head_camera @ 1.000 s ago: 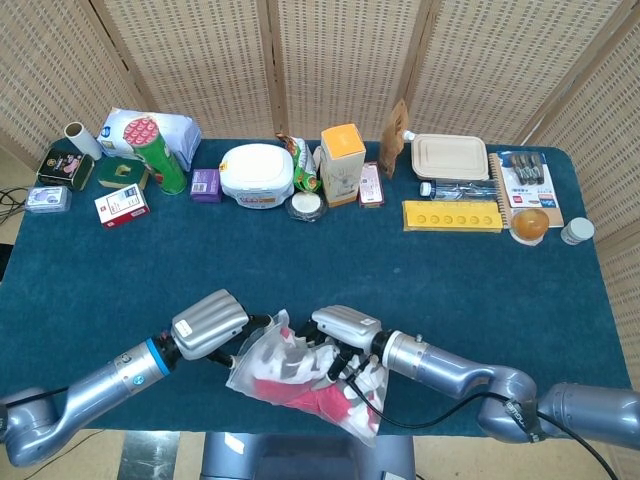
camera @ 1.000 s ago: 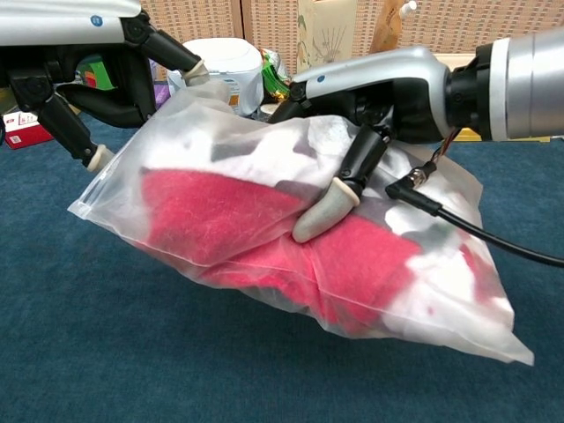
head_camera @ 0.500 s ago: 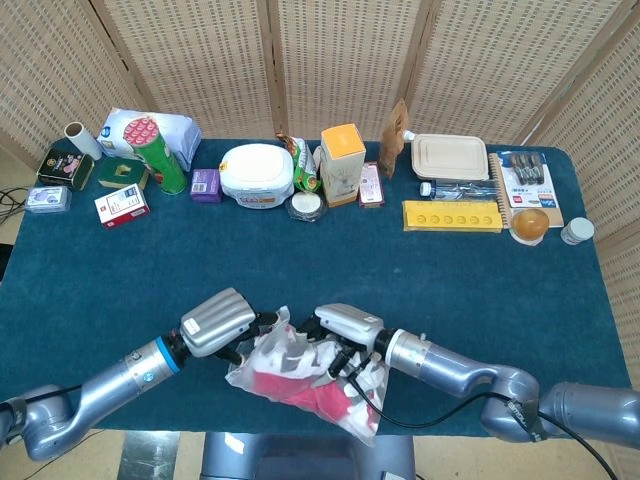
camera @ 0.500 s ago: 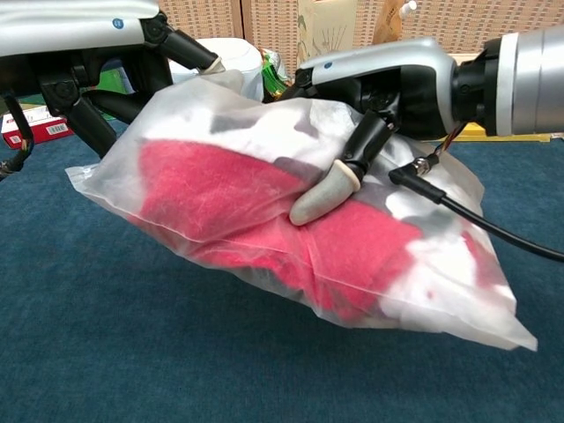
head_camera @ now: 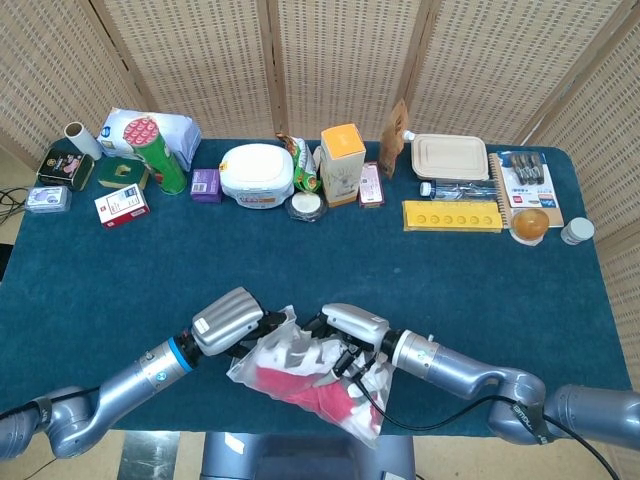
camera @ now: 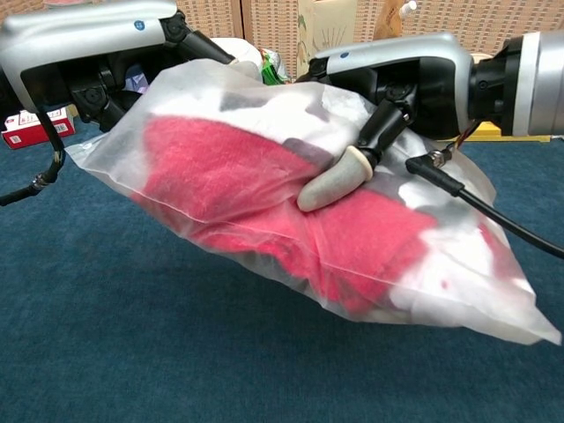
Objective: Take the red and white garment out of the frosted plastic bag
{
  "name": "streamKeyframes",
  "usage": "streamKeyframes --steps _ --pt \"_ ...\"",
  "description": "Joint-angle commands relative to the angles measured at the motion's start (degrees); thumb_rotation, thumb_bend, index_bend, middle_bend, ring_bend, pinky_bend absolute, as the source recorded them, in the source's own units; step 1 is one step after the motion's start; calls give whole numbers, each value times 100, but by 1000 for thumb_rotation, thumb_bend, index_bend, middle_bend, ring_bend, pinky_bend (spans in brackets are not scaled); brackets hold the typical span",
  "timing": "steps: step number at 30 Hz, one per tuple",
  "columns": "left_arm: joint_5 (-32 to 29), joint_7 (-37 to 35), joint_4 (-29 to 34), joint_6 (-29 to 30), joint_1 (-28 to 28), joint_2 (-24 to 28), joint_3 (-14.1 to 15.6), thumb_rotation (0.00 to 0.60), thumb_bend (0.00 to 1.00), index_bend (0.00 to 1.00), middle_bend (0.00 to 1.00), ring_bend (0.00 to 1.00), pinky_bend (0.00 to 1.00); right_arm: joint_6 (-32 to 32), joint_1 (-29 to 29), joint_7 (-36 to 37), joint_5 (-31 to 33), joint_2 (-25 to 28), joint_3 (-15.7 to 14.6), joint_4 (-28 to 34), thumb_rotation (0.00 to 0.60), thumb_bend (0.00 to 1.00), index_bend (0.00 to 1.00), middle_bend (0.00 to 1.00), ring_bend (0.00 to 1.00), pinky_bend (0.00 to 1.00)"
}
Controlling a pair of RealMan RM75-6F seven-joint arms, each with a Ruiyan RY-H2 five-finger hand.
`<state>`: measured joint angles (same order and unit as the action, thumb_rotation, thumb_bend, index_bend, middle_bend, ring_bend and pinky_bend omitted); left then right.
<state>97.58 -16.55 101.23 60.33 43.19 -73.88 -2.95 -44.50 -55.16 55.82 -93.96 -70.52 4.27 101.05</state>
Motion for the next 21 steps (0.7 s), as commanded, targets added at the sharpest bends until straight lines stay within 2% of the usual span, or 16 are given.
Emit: streamKeyframes --steps 1,13,21 --pt "-53 6 -29 -46 -5 11 41 600 521 774 1000 1000 1000 -22 -9 54 -4 -25 -30 -48 594 163 847 902 1000 1000" --pt "-208 85 -432 -153 -14 -237 170 600 491 775 1000 1000 1000 110 -3 -209 354 -259 -105 -499 590 167 824 878 1000 1000" --pt "-277 81 -1051 -119 7 -779 163 600 483 774 1000 1000 1000 265 59 -249 651 -507 -142 -885 591 174 804 859 1000 966"
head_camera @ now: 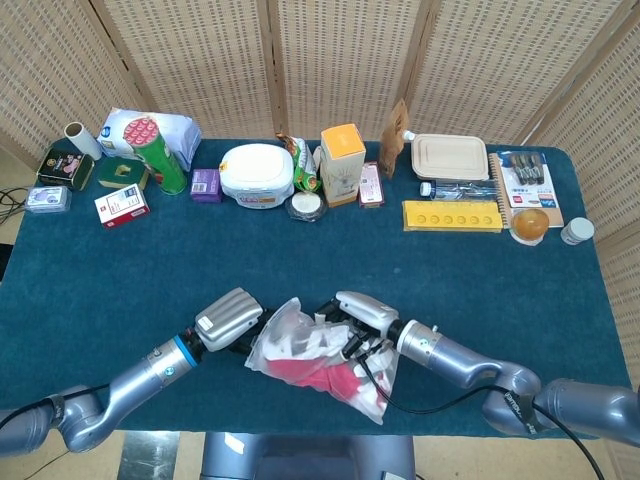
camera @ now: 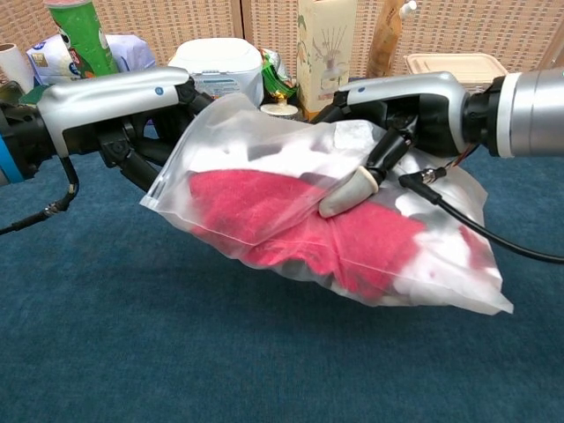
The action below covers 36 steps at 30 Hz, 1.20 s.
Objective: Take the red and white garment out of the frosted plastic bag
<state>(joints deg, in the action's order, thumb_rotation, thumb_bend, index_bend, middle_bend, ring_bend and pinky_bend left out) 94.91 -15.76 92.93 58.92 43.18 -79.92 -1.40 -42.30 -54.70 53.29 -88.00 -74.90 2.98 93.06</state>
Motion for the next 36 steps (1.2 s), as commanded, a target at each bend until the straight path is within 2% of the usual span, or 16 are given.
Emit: streamKeyframes --steps 1,7,10,15,17,23,25,28,31,36 --pt "3 30 -307 32 9 -224 19 600 482 774 1000 1000 1000 64 17 -8 73 -102 -19 -139 590 174 797 854 1000 958" --pt "-10 27 -683 -31 10 -456 123 600 474 775 1000 1000 1000 269 -5 -141 155 -276 -80 -392 590 177 718 786 926 848" --pt "-49 34 -1012 -106 -1 -668 202 600 474 775 1000 1000 1000 528 -53 -326 316 -462 -112 -620 592 179 620 692 811 708" --pt "-172 -9 -1501 -178 -41 -1006 248 600 473 775 1000 1000 1000 832 -85 -660 630 -751 -99 -1013 587 179 443 509 565 396" --pt "-203 -35 -1665 -192 -49 -1131 254 600 473 775 1000 1000 1000 927 -83 -777 771 -845 -78 -1123 587 180 381 449 493 330" --pt "-252 -191 -2135 -125 -100 -1512 258 600 472 775 1000 1000 1000 1062 -46 -1208 1029 -984 -23 -1326 591 181 223 297 346 208" --pt "-213 -226 -2207 -42 -111 -1554 256 600 472 775 1000 1000 1000 1035 -18 -1375 1100 -962 7 -1289 590 181 120 209 270 141" --pt "-170 -238 -2258 43 -107 -1543 244 600 470 775 1000 1000 1000 911 59 -1706 1233 -829 76 -1128 586 178 19 118 187 84" --pt "-180 -225 -2267 51 -101 -1530 232 600 462 775 1000 1000 1000 897 89 -1893 1309 -697 99 -960 589 169 0 79 140 61" --pt "-240 -148 -2194 -45 -75 -1484 229 600 450 775 1000 1000 1000 855 154 -2341 1422 -283 100 -583 589 165 0 82 143 61"
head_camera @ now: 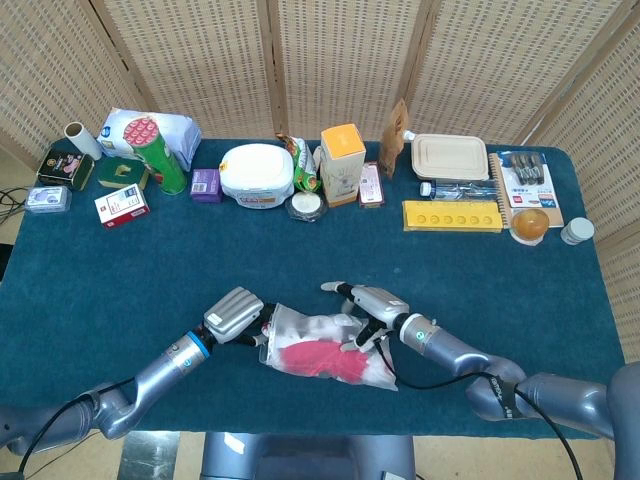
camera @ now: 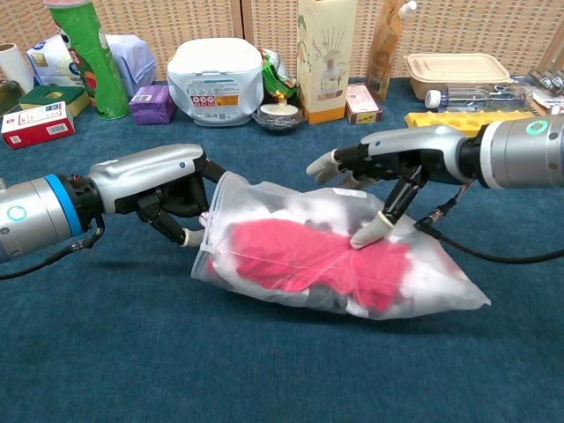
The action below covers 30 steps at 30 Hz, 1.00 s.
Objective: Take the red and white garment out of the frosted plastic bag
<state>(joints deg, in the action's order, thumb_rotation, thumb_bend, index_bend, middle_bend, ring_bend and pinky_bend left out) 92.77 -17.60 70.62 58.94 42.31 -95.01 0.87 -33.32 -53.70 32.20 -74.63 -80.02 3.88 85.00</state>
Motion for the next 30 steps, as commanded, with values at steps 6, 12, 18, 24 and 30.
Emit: streamKeyframes --steps 6,12,18,24,30 --pt "-184 355 399 -422 109 307 34 600 440 774 1000 1000 1000 -269 230 -892 58 775 -86 695 594 165 0 110 156 63" --pt "-537 565 1034 -873 183 723 13 600 439 775 1000 1000 1000 -765 550 -1382 -119 1078 -187 875 595 165 0 131 177 78" --pt "-795 689 1445 -1129 215 989 -9 600 438 775 1000 1000 1000 -1039 768 -1375 -364 1344 -233 1053 596 166 6 146 192 84" --pt "-1217 987 1606 -1241 251 954 -226 600 435 775 1000 1000 1000 -983 844 -502 -768 1583 -225 1216 595 146 6 147 194 84" --pt "-1782 1322 1608 -1429 375 863 -527 600 435 774 1000 1000 1000 -1250 1037 -694 -1021 1619 -330 1006 595 136 31 173 243 131"
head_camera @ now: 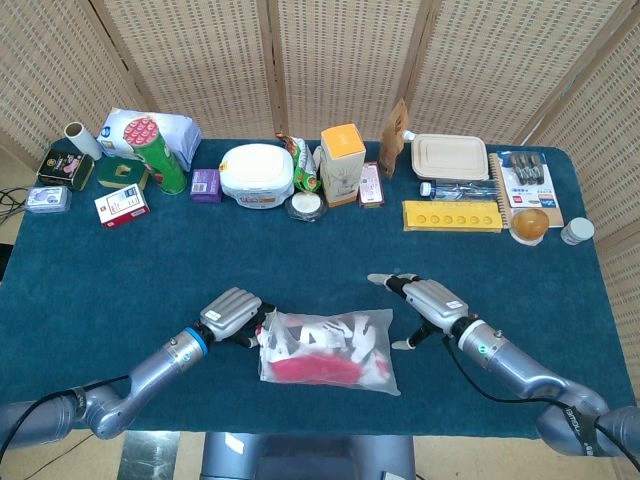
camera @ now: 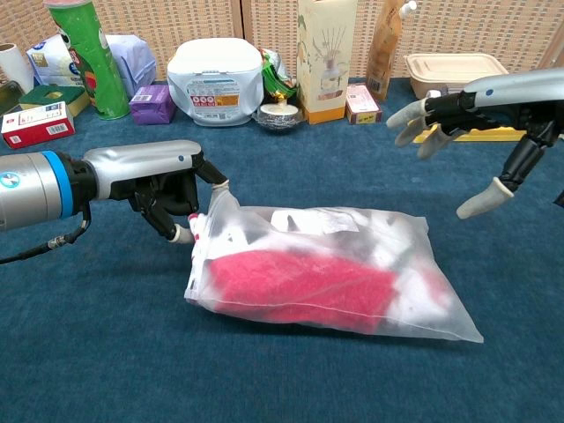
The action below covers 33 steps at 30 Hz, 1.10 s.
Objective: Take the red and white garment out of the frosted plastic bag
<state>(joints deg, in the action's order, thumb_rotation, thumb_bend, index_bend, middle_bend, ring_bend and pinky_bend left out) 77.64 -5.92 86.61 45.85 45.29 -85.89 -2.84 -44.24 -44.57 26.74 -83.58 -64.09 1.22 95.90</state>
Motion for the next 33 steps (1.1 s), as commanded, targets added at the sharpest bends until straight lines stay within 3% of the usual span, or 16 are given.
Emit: streamKeyframes --steps 1,12,23,26,31,33 --pt "-334 182 13 -150 92 -55 -183 600 435 774 1000 1000 1000 -197 151 -178 -158 19 -82 -95 595 136 50 185 253 141" --pt "-1163 793 132 -445 318 -93 -372 600 433 775 1000 1000 1000 -1569 774 -548 -1552 -333 -618 -801 596 136 232 368 455 335" --pt "-1839 1296 396 -471 418 30 -366 600 431 775 1000 1000 1000 -3029 1050 -1088 -3148 -551 -1065 -1568 596 90 234 450 612 495" --pt "-2043 1416 497 -470 460 91 -372 600 431 774 1000 1000 1000 -3585 1174 -1348 -3463 -798 -1033 -2042 597 48 206 529 712 600" --pt "-2307 1552 616 -471 530 138 -379 600 430 775 1000 1000 1000 -4184 1224 -1636 -3797 -1204 -938 -2838 599 16 182 724 912 914" --pt "-2407 1629 663 -469 567 158 -368 600 428 775 1000 1000 1000 -4366 1211 -1732 -3935 -1338 -935 -3132 599 14 181 762 964 976"
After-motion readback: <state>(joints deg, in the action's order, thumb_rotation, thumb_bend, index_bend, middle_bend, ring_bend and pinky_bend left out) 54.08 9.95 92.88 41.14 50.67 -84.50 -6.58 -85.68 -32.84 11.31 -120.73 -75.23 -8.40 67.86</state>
